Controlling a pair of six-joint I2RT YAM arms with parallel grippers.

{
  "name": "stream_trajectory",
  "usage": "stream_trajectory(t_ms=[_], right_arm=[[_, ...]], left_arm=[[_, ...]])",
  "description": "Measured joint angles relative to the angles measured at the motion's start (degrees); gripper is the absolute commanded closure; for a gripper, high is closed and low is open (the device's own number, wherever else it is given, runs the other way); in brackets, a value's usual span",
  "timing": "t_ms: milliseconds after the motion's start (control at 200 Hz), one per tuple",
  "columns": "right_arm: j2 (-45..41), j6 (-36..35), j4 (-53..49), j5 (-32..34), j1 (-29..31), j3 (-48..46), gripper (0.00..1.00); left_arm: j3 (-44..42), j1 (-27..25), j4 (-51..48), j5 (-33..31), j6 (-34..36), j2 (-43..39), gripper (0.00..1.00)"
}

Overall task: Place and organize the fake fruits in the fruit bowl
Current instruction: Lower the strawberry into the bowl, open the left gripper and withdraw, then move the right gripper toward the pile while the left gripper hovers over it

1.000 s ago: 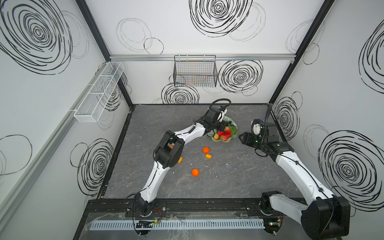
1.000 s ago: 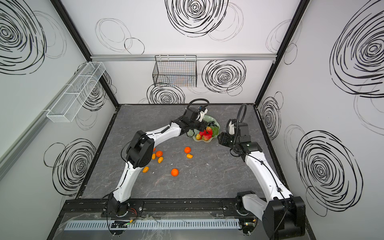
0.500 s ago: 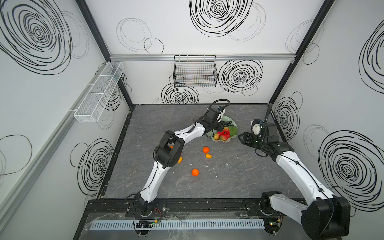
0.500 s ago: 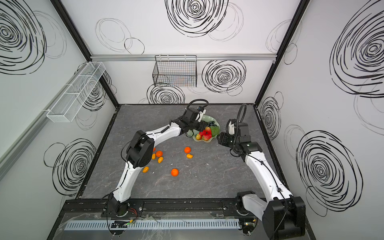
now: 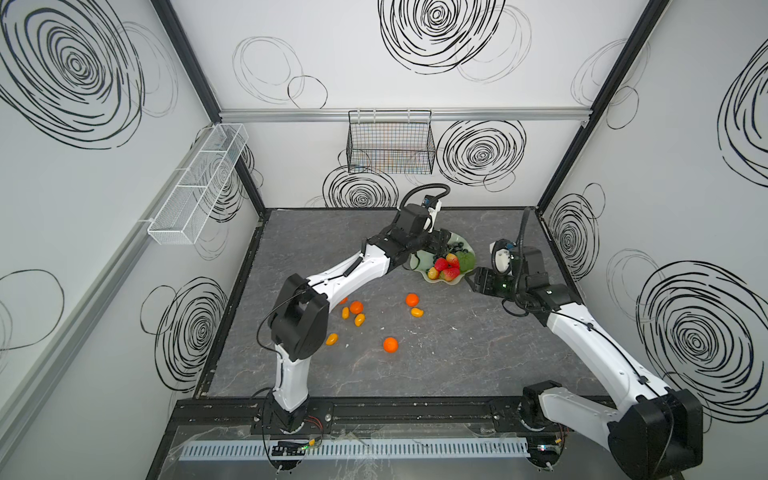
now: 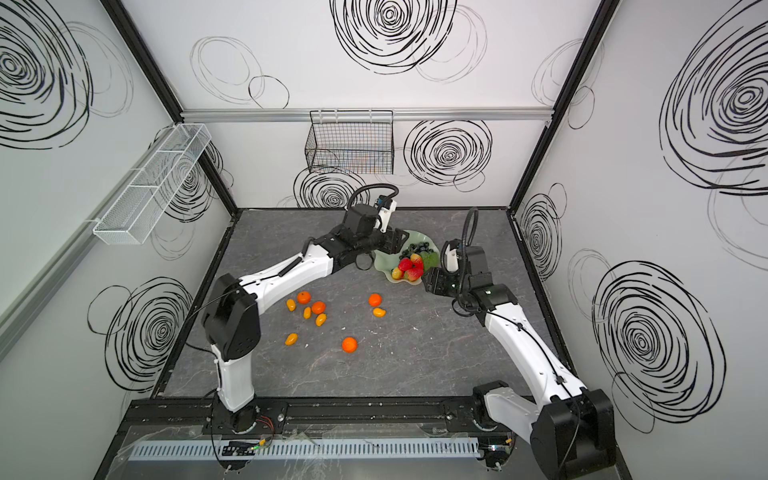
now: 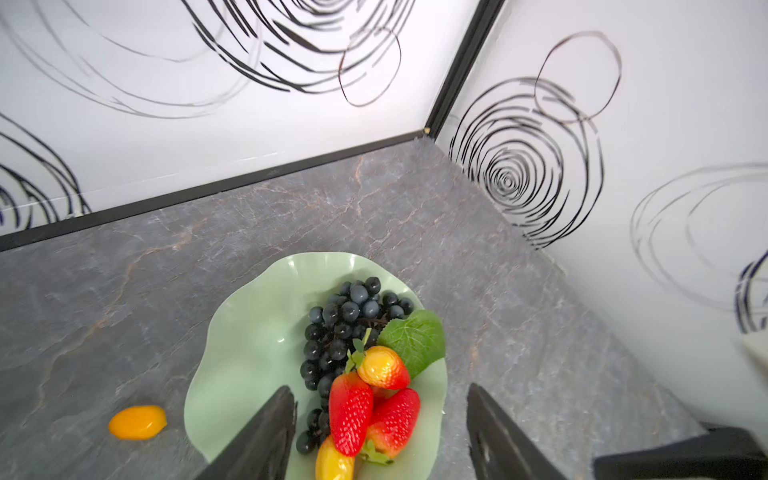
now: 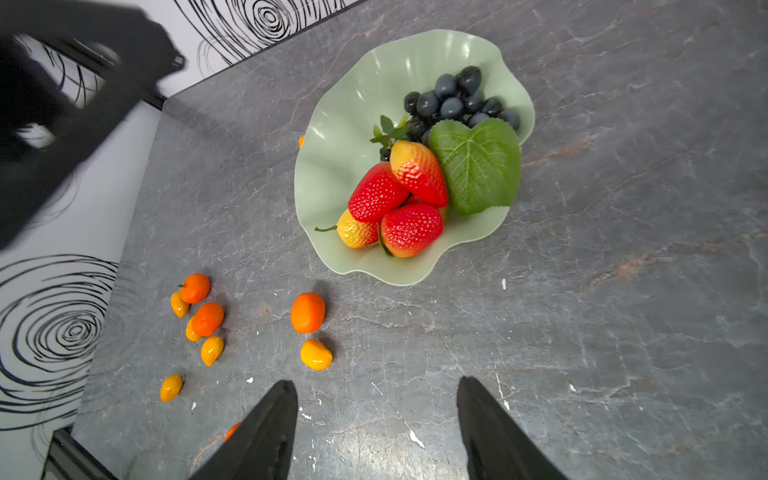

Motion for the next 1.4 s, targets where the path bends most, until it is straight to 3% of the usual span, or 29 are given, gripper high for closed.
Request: stream_trajectory(t_ms=[90,265,460,760,1066,1401], right_arm=[[0.3,0.2,0.4,1.1,2.4,0.0,0.24],[2.7,1.0,1.7,2.6,6.1,0.0,0.15],[5.7,1.7,3.1,5.0,11.3,0.2,0.12],[13.5,2.8,3.8,7.7,20.9,5.1,0.16],[25.1,3.6,2.5,9.3,29.4,12.4,0.21],[35.5,0.3,-4.0,9.6,36.1,20.6,0.23]], left_arm=[[-5.6,0.0,0.7,-2.6,-1.5,-6.3,0.0],[-15.3,0.8,-1.4,-7.5,-4.6,-15.0,0.01],[-23.5,4.3,-6.9,-10.6,-8.4,-22.8,0.01],[-42.4,17.0,-11.5,-8.7,-14.5,-42.1,0.01],[-48.4,18.8,-17.6,-11.0,-14.3,-56.3,0.01],[-54.4,24.5,-22.9,-12.9,-18.9,-60.1,0.01]])
